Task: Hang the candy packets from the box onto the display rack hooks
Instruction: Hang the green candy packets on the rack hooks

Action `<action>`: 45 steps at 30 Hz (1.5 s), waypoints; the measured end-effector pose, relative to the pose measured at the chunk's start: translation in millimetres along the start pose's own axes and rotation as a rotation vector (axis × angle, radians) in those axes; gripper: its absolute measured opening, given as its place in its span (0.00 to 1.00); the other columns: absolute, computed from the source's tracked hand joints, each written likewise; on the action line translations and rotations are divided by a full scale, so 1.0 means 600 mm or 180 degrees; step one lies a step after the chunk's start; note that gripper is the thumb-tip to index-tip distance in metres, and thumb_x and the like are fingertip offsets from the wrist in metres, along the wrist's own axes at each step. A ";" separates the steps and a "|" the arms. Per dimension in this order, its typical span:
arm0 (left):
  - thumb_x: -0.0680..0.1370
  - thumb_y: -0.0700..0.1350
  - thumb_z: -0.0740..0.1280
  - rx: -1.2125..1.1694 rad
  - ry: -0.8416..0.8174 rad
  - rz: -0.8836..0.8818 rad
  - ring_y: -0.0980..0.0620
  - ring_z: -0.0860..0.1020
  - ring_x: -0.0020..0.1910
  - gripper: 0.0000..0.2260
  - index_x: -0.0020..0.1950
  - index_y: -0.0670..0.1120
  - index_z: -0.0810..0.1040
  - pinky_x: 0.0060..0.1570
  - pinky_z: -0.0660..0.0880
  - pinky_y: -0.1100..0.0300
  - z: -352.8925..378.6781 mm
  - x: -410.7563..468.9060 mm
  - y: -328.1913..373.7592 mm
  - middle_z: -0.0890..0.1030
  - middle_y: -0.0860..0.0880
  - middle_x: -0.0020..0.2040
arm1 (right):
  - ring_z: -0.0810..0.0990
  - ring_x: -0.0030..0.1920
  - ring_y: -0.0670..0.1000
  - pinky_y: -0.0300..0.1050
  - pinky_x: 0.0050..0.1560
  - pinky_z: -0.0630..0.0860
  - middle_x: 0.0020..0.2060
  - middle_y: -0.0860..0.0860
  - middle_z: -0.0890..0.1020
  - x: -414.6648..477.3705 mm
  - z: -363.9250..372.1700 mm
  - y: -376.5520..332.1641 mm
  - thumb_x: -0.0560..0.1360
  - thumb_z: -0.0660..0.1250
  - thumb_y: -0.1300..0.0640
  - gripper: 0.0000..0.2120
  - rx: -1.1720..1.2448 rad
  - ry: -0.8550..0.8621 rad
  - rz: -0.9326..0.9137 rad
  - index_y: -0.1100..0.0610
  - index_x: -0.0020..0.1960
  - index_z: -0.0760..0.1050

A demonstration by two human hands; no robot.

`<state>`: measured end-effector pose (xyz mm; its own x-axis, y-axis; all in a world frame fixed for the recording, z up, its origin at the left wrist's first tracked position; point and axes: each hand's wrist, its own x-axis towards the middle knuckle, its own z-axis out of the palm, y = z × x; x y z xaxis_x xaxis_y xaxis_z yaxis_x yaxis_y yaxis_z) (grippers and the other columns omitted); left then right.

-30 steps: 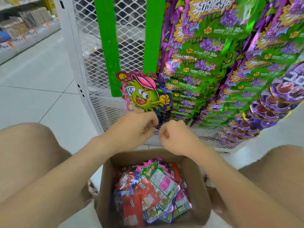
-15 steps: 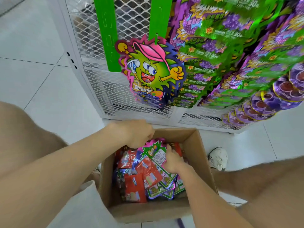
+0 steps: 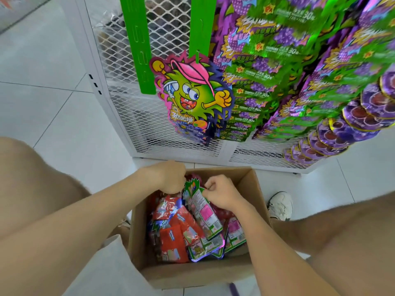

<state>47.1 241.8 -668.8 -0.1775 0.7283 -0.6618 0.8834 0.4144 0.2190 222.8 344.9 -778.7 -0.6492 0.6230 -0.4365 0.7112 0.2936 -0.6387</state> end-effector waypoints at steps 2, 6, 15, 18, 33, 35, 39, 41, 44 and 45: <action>0.88 0.60 0.52 -0.0689 0.0119 -0.0213 0.47 0.75 0.38 0.26 0.39 0.44 0.71 0.40 0.71 0.54 -0.003 -0.004 0.010 0.76 0.43 0.40 | 0.76 0.33 0.48 0.41 0.36 0.74 0.35 0.58 0.84 -0.016 -0.039 -0.044 0.71 0.76 0.56 0.06 -0.0071 0.0142 -0.0300 0.54 0.41 0.79; 0.82 0.65 0.65 -0.3528 0.0129 -0.0598 0.40 0.83 0.44 0.26 0.65 0.43 0.74 0.48 0.84 0.43 -0.015 -0.022 0.033 0.78 0.39 0.52 | 0.79 0.31 0.43 0.45 0.38 0.80 0.31 0.48 0.82 -0.065 -0.078 -0.128 0.69 0.77 0.54 0.06 -0.0181 0.0028 -0.0854 0.50 0.38 0.79; 0.84 0.36 0.64 -0.2212 0.0803 0.0110 0.50 0.74 0.35 0.11 0.60 0.50 0.80 0.34 0.73 0.60 -0.056 -0.070 -0.012 0.78 0.45 0.49 | 0.77 0.46 0.46 0.48 0.48 0.74 0.45 0.46 0.77 -0.083 -0.143 -0.157 0.74 0.76 0.44 0.21 -0.0246 0.1165 -0.0924 0.45 0.61 0.72; 0.84 0.32 0.61 -0.1877 0.1139 0.0502 0.51 0.77 0.46 0.13 0.57 0.47 0.80 0.43 0.72 0.68 -0.071 -0.085 -0.022 0.82 0.46 0.52 | 0.72 0.60 0.54 0.54 0.63 0.70 0.55 0.49 0.73 -0.079 -0.162 -0.166 0.77 0.69 0.42 0.15 -0.0652 0.0858 -0.0974 0.45 0.62 0.77; 0.69 0.44 0.63 -0.2604 0.3338 0.1418 0.59 0.74 0.70 0.35 0.78 0.51 0.68 0.69 0.71 0.56 -0.274 -0.107 0.024 0.77 0.53 0.71 | 0.74 0.48 0.49 0.42 0.50 0.68 0.50 0.52 0.74 -0.110 -0.304 -0.327 0.77 0.66 0.71 0.24 -0.0643 0.2263 -0.1993 0.48 0.65 0.79; 0.69 0.40 0.62 -0.2930 0.3300 0.1606 0.64 0.79 0.56 0.28 0.69 0.51 0.76 0.55 0.76 0.64 -0.295 -0.103 0.025 0.83 0.54 0.58 | 0.77 0.50 0.47 0.39 0.54 0.70 0.51 0.50 0.79 -0.110 -0.317 -0.350 0.77 0.69 0.67 0.20 -0.0385 0.2576 -0.2225 0.50 0.66 0.80; 0.78 0.37 0.64 -0.3218 0.3142 0.1591 0.61 0.78 0.40 0.07 0.48 0.46 0.80 0.42 0.73 0.67 -0.317 -0.104 0.028 0.81 0.59 0.39 | 0.83 0.47 0.40 0.46 0.54 0.81 0.42 0.40 0.84 -0.097 -0.330 -0.390 0.74 0.76 0.61 0.12 0.0419 0.2994 -0.2260 0.52 0.56 0.84; 0.83 0.40 0.64 -0.3137 0.3009 0.1558 0.58 0.78 0.39 0.09 0.43 0.44 0.79 0.41 0.73 0.65 -0.318 -0.109 0.028 0.81 0.54 0.37 | 0.83 0.45 0.39 0.46 0.53 0.81 0.40 0.40 0.85 -0.089 -0.329 -0.403 0.74 0.76 0.59 0.07 0.0561 0.3121 -0.2178 0.52 0.52 0.85; 0.85 0.47 0.66 -0.3122 0.2827 0.1447 0.60 0.81 0.42 0.13 0.45 0.43 0.84 0.50 0.75 0.63 -0.314 -0.120 0.032 0.86 0.52 0.41 | 0.81 0.39 0.41 0.52 0.52 0.80 0.37 0.38 0.83 -0.083 -0.326 -0.411 0.75 0.75 0.55 0.03 0.0559 0.3285 -0.2044 0.50 0.49 0.86; 0.85 0.47 0.66 -0.3170 0.2800 0.1407 0.66 0.81 0.41 0.13 0.45 0.44 0.84 0.50 0.75 0.67 -0.311 -0.124 0.036 0.86 0.59 0.39 | 0.81 0.38 0.41 0.53 0.52 0.80 0.37 0.38 0.82 -0.082 -0.324 -0.412 0.76 0.75 0.54 0.02 0.0570 0.3316 -0.2015 0.49 0.48 0.86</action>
<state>-1.3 298.4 -481.1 -0.5070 0.8442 0.1742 0.3280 0.0020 0.9447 131.3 382.6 -476.0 -0.2827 0.7120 0.6428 0.2492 0.7016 -0.6676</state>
